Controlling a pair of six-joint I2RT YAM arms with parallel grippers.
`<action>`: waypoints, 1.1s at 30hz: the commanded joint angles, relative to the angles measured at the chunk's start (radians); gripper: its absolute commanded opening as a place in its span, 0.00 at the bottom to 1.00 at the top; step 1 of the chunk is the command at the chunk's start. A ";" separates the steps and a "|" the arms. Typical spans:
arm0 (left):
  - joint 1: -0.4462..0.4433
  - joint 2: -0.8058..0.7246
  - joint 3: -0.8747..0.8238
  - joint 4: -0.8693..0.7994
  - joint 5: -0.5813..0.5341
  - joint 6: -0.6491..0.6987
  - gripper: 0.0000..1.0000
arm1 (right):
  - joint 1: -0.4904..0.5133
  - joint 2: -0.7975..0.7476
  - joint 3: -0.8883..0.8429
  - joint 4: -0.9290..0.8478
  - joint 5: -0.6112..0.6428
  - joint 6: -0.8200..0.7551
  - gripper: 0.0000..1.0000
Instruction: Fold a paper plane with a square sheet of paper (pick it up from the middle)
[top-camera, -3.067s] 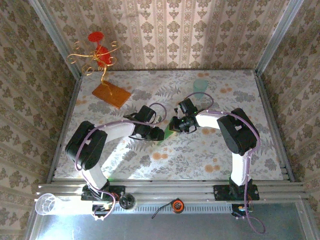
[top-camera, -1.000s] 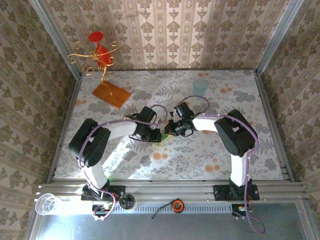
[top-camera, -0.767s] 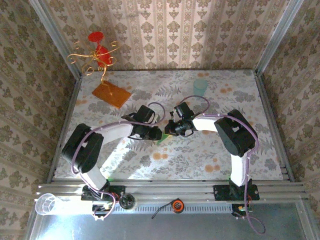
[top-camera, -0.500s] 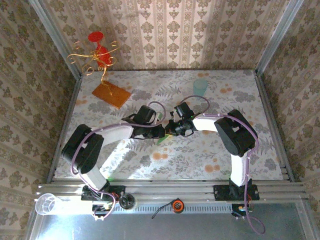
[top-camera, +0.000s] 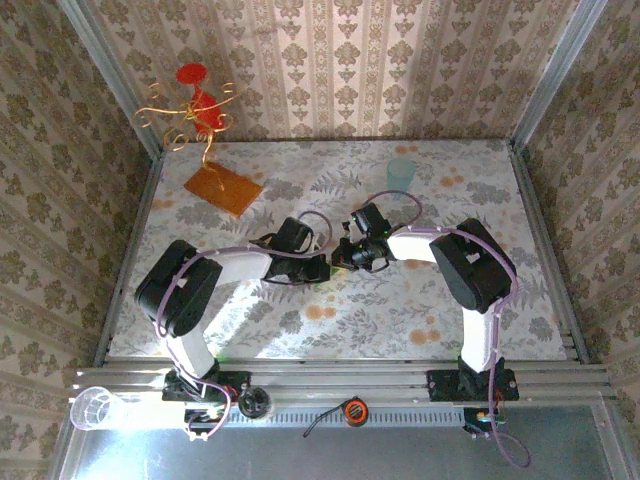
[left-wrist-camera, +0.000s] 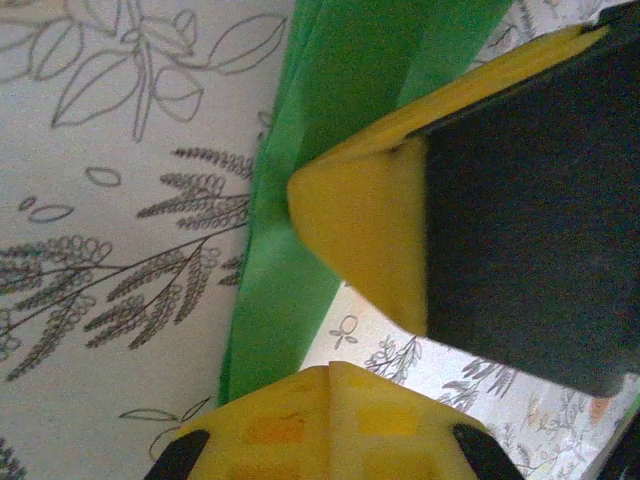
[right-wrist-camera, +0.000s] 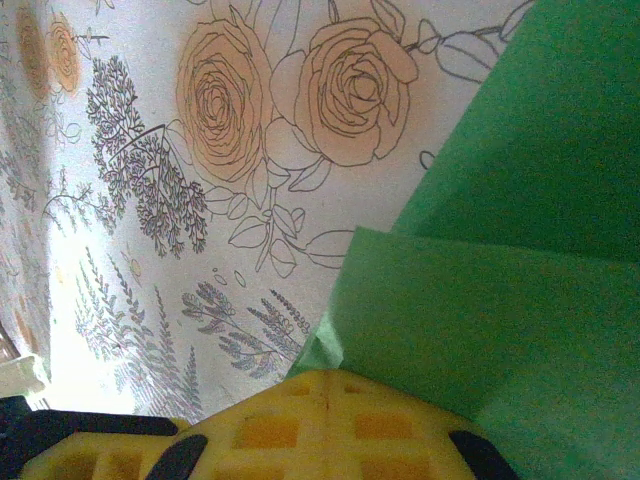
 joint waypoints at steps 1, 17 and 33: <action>0.010 -0.011 -0.006 0.002 0.004 0.001 0.00 | -0.004 0.049 -0.030 -0.048 0.053 0.010 0.05; 0.033 0.061 0.012 0.045 0.017 0.014 0.02 | -0.004 0.050 -0.034 -0.045 0.046 0.013 0.05; 0.033 0.002 -0.052 -0.236 0.021 0.183 0.00 | -0.003 0.073 -0.005 -0.152 0.093 -0.032 0.05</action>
